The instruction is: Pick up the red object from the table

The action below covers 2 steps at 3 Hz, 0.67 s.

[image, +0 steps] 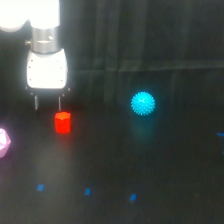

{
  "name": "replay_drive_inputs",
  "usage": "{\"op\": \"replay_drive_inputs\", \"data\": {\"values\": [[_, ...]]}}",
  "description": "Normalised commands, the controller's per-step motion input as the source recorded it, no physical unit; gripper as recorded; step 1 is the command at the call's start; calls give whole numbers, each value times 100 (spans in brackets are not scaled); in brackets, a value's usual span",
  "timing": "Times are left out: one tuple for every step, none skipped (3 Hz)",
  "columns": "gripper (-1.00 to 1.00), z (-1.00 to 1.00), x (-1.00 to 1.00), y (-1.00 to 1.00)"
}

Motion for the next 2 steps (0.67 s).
{"op": "replay_drive_inputs", "data": {"values": [[98,-18,97,-97],[94,-13,100,-85]]}}
